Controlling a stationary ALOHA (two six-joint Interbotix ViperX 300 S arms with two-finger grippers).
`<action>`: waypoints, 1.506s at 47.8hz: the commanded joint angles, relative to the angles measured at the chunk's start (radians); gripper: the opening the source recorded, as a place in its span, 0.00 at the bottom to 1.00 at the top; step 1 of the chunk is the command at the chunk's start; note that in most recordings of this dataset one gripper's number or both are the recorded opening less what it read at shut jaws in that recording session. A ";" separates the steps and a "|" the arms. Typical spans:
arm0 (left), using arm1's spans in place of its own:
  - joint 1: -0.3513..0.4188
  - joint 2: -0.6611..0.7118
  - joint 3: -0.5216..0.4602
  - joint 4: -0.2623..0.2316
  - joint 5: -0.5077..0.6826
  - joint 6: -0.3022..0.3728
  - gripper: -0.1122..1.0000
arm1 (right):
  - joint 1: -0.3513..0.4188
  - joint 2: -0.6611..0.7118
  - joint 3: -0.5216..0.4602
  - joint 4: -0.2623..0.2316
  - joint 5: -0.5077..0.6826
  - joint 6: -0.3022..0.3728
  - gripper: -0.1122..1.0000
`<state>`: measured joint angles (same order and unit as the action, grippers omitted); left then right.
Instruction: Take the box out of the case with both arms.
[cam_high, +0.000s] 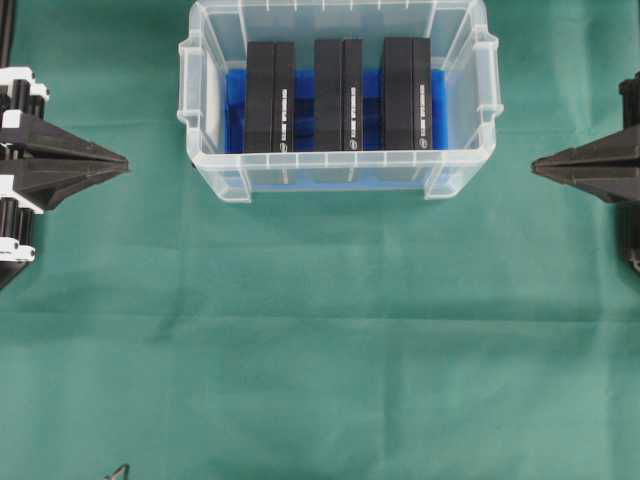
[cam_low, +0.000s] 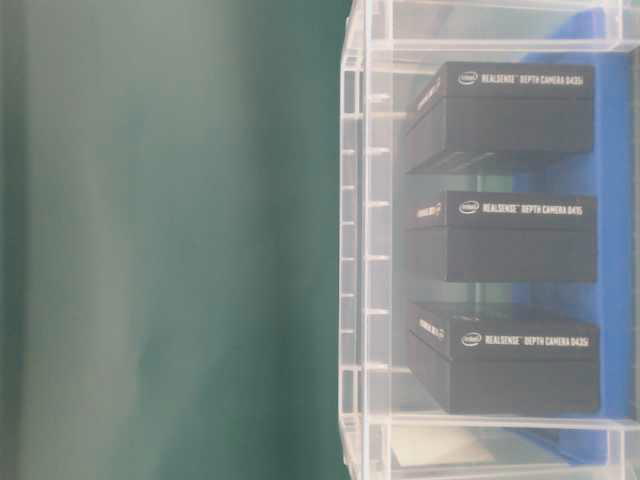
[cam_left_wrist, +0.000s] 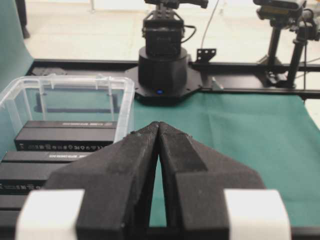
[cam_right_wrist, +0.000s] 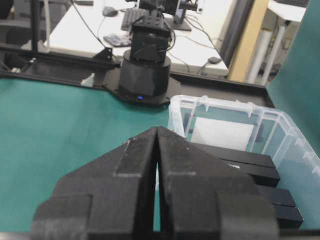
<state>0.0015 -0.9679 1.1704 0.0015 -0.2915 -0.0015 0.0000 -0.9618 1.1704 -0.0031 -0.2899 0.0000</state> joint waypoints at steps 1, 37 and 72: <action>0.038 0.008 -0.025 0.025 -0.003 0.000 0.10 | -0.011 0.008 -0.012 0.003 -0.002 0.000 0.10; 0.044 -0.005 -0.575 0.032 0.589 -0.005 0.10 | -0.012 0.017 -0.614 -0.005 0.643 0.005 0.10; 0.034 0.084 -0.707 0.025 1.439 -0.094 0.10 | -0.012 0.117 -0.750 0.000 1.571 0.155 0.10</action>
<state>0.0414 -0.9127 0.5031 0.0276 1.0324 -0.0859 -0.0107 -0.8682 0.4556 -0.0061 1.1720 0.1411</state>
